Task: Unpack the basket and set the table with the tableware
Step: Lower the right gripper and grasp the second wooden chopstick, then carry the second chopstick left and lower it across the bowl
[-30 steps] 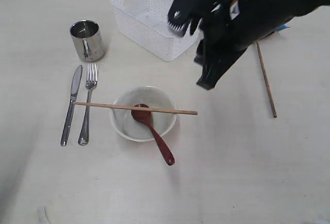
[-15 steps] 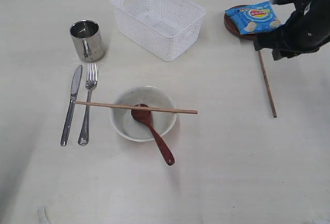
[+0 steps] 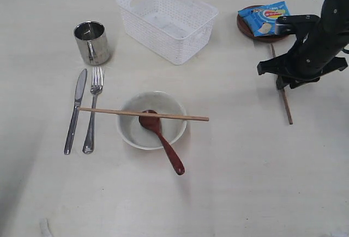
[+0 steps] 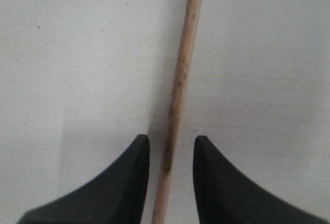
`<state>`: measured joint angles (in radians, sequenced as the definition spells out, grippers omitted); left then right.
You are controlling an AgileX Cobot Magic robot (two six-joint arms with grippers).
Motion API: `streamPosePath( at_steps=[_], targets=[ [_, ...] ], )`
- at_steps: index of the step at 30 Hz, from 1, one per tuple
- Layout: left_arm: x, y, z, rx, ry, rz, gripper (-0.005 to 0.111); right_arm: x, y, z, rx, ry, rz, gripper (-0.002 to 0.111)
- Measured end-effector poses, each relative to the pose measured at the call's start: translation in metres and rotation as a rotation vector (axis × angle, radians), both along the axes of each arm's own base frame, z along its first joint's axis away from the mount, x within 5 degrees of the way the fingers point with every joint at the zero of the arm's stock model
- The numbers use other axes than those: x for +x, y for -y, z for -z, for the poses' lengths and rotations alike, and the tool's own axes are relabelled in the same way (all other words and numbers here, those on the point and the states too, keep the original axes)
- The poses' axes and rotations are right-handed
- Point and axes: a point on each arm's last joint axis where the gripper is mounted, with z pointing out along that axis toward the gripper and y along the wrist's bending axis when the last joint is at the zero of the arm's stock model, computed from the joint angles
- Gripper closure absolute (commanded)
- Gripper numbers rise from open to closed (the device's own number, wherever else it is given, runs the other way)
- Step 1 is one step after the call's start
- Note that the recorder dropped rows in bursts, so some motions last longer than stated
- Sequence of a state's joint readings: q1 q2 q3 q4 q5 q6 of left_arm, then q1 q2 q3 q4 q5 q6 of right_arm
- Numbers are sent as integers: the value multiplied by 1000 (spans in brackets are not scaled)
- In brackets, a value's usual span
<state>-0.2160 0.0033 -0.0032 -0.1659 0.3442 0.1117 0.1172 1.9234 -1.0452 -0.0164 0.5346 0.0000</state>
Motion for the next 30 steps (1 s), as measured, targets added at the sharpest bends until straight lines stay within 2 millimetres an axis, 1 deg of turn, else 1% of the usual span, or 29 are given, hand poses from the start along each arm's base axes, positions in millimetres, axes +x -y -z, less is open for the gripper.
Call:
streamPosePath(
  at_steps=[3,5,6,7,8,9,14,16,18,19,20,21,22,23,24,25,26,30],
  targets=[
    [0,0,0,0,0,0,107,0,0,3,0,-5,0,79],
    [0,0,0,0,0,0,107,0,0,12,-2,-30,2,79],
    [0,0,0,0,0,0,107,1,0,12,-2,-30,2,80],
    [0,0,0,0,0,0,107,1,0,13,-2,-32,2,83],
    [0,0,0,0,0,0,107,2,0,13,-1,-33,3,93],
    [0,0,0,0,0,0,107,1,0,13,0,-37,5,108],
    [0,0,0,0,0,0,107,6,-1,8,-2,-103,7,109],
    [0,0,0,0,0,0,107,3,-1,-4,-5,-132,12,109],
    [0,0,0,0,0,0,107,-2,0,-43,4,-69,17,109],
    [0,0,0,0,0,0,107,-5,0,-55,8,-43,19,109],
    [0,0,0,0,0,0,107,-10,-1,-77,29,12,28,109],
    [0,0,0,0,0,0,107,-13,-2,-89,42,46,21,109],
    [0,0,0,0,0,0,107,-21,-8,-112,58,111,-28,109],
    [0,0,0,0,0,0,107,-25,-15,-123,72,143,-71,109],
    [0,0,0,0,0,0,107,-34,-33,-138,100,194,-183,109],
    [0,0,0,0,0,0,107,-40,-45,-144,108,214,-263,109],
    [0,0,0,0,0,0,107,-51,-72,-150,106,238,-436,109],
    [0,0,0,0,0,0,107,-76,-124,-149,79,256,-791,109]
  ],
)
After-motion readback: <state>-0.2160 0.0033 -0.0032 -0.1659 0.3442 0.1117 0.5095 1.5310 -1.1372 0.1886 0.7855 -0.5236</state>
